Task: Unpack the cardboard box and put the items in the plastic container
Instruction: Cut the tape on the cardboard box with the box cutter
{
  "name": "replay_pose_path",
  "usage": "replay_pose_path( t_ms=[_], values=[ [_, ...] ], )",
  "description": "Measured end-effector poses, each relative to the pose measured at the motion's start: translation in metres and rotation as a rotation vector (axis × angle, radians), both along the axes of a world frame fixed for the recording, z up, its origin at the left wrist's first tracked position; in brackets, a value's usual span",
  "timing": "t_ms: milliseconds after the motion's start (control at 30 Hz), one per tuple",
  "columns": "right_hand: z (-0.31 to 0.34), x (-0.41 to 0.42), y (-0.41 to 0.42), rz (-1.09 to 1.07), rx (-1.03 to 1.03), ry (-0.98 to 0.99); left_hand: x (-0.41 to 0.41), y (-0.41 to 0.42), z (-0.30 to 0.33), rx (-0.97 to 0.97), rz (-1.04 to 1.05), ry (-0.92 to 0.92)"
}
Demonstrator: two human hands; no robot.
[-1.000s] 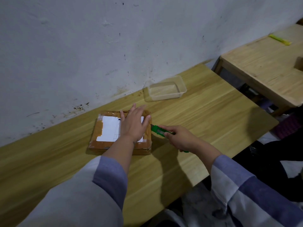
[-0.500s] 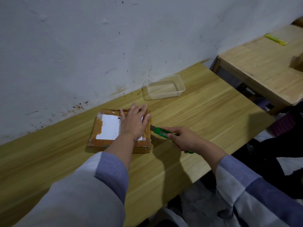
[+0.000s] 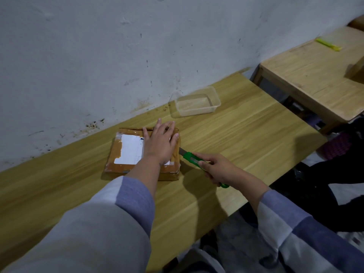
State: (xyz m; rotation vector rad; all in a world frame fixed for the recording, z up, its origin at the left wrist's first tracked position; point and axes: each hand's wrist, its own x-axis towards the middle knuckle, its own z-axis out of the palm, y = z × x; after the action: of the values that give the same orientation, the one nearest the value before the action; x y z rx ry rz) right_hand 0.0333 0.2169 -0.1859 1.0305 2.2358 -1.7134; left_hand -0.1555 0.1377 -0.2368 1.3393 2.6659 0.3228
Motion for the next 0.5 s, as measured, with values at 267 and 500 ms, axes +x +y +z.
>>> replay_pose_path(
  t_ms=[267,500],
  values=[
    [-0.002,0.013,0.003,0.048,-0.027,-0.014,0.0,-0.001,0.0,-0.007,-0.01,-0.002],
    [0.0,0.021,0.003,0.02,-0.114,0.007,0.002,-0.001,0.002,-0.047,-0.016,0.004]
  ],
)
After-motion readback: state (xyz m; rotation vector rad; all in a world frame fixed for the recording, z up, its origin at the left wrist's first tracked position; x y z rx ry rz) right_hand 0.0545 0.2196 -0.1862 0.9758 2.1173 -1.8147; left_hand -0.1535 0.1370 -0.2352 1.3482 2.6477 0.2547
